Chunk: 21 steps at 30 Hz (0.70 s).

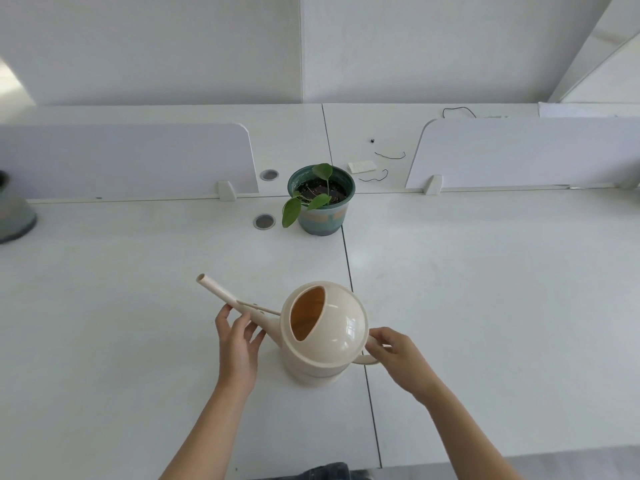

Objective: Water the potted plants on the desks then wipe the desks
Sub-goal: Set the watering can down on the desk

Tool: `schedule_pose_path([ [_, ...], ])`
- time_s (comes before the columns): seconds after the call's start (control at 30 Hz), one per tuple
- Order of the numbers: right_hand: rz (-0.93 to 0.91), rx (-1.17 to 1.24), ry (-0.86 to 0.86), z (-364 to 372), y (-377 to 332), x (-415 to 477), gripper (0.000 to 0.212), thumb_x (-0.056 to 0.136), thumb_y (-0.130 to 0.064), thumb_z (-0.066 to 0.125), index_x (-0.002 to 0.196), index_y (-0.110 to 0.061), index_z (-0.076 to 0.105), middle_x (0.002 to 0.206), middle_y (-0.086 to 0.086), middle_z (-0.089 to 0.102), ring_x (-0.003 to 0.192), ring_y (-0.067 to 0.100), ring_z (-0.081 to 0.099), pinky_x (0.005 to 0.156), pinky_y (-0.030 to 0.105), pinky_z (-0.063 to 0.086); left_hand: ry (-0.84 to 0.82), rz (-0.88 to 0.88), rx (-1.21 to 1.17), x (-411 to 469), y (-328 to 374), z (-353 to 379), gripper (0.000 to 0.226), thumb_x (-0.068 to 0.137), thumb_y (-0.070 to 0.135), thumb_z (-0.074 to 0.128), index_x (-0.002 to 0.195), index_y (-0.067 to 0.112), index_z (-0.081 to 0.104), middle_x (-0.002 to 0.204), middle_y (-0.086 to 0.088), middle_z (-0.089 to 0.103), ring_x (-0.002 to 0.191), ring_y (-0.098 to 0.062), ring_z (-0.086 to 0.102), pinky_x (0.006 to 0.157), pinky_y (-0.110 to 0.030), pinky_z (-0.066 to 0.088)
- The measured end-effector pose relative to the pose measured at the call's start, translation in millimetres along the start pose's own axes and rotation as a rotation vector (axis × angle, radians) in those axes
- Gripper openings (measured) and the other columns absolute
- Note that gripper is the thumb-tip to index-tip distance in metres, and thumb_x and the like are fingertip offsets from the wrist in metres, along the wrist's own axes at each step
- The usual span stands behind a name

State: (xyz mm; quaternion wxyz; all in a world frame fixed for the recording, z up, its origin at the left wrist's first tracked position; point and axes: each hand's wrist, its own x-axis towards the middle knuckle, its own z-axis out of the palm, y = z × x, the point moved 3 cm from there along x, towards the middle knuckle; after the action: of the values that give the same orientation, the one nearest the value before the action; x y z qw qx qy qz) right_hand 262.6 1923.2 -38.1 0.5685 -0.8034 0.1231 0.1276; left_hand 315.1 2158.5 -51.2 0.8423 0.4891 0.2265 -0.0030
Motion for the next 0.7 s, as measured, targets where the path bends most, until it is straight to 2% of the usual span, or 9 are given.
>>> schedule_pose_path([
  [0.2, -0.024, -0.074, -0.08, 19.0, -12.9, 14.5, 0.015, 0.091, -0.021, 0.052, 0.095, -0.01, 0.061, 0.093, 0.001, 0.061, 0.09, 0.016, 0.055, 0.085, 0.028, 0.043, 0.075, 0.037, -0.03, 4.1, 11.1, -22.1, 0.031, 0.096, 0.009, 0.037, 0.123, 0.024, 0.035, 0.1, -0.008, 0.057, 0.092, -0.02, 0.056, 0.093, -0.042, 0.041],
  [0.3, -0.017, -0.119, -0.127, 25.9, -17.6, 20.6, 0.021, 0.09, -0.023, 0.052, 0.101, -0.007, 0.062, 0.098, 0.002, 0.062, 0.092, 0.015, 0.056, 0.087, 0.028, 0.044, 0.119, 0.021, 0.027, 4.8, 12.8, -32.4, 0.029, 0.097, 0.012, 0.037, 0.125, 0.02, 0.036, 0.111, -0.011, 0.053, 0.092, -0.02, 0.056, 0.097, -0.043, 0.039],
  [0.37, -0.01, -0.139, -0.156, 26.2, -19.8, 24.6, 0.02, 0.088, -0.023, 0.053, 0.101, -0.01, 0.062, 0.105, 0.001, 0.063, 0.096, 0.012, 0.056, 0.09, 0.028, 0.044, 0.142, 0.0, 0.138, 3.3, 13.7, -37.4, 0.036, 0.097, 0.016, 0.038, 0.134, 0.016, 0.036, 0.12, -0.009, 0.052, 0.102, -0.021, 0.054, 0.101, -0.043, 0.037],
  [0.47, -0.026, -0.146, -0.18, 18.0, -24.5, 31.5, 0.013, 0.088, -0.024, 0.056, 0.099, -0.02, 0.06, 0.111, -0.005, 0.061, 0.108, 0.007, 0.053, 0.091, 0.023, 0.043, 0.193, 0.01, 0.306, -5.6, 20.8, -41.2, 0.045, 0.097, 0.018, 0.041, 0.141, 0.015, 0.033, 0.125, -0.009, 0.051, 0.115, -0.027, 0.051, 0.098, -0.042, 0.039],
  [0.53, -0.049, -0.12, -0.138, 5.8, -31.4, 39.9, 0.012, 0.088, -0.021, 0.056, 0.1, -0.023, 0.059, 0.108, -0.008, 0.06, 0.107, 0.004, 0.052, 0.084, 0.013, 0.042, 0.278, 0.093, 0.359, -14.8, 33.6, -40.8, 0.039, 0.095, 0.014, 0.043, 0.134, 0.011, 0.041, 0.118, -0.01, 0.053, 0.108, -0.027, 0.053, 0.092, -0.04, 0.042],
  [0.6, -0.072, -0.071, -0.054, -9.3, -42.1, 53.0, 0.014, 0.089, -0.018, 0.055, 0.102, -0.019, 0.061, 0.101, -0.009, 0.06, 0.098, 0.001, 0.054, 0.074, 0.005, 0.043, 0.342, 0.205, 0.323, -22.1, 50.8, -32.0, 0.025, 0.093, 0.01, 0.044, 0.117, 0.011, 0.052, 0.106, -0.01, 0.059, 0.099, -0.026, 0.055, 0.081, -0.034, 0.044],
  [0.63, -0.084, -0.044, -0.006, -16.4, -47.8, 61.2, 0.015, 0.089, -0.016, 0.055, 0.102, -0.016, 0.062, 0.098, -0.008, 0.061, 0.094, 0.003, 0.055, 0.072, 0.005, 0.042, 0.35, 0.241, 0.295, -21.9, 58.5, -24.8, 0.02, 0.093, 0.009, 0.044, 0.11, 0.01, 0.054, 0.099, -0.009, 0.06, 0.097, -0.026, 0.055, 0.077, -0.031, 0.045],
  [0.7, -0.094, 0.017, 0.074, -25.8, -58.6, 78.5, 0.018, 0.089, -0.013, 0.054, 0.105, -0.012, 0.062, 0.098, -0.002, 0.062, 0.091, 0.008, 0.055, 0.079, 0.015, 0.04, 0.312, 0.267, 0.277, -11.7, 69.5, -5.5, 0.017, 0.093, 0.007, 0.045, 0.105, 0.009, 0.056, 0.091, -0.002, 0.061, 0.096, -0.026, 0.056, 0.074, -0.027, 0.046],
])
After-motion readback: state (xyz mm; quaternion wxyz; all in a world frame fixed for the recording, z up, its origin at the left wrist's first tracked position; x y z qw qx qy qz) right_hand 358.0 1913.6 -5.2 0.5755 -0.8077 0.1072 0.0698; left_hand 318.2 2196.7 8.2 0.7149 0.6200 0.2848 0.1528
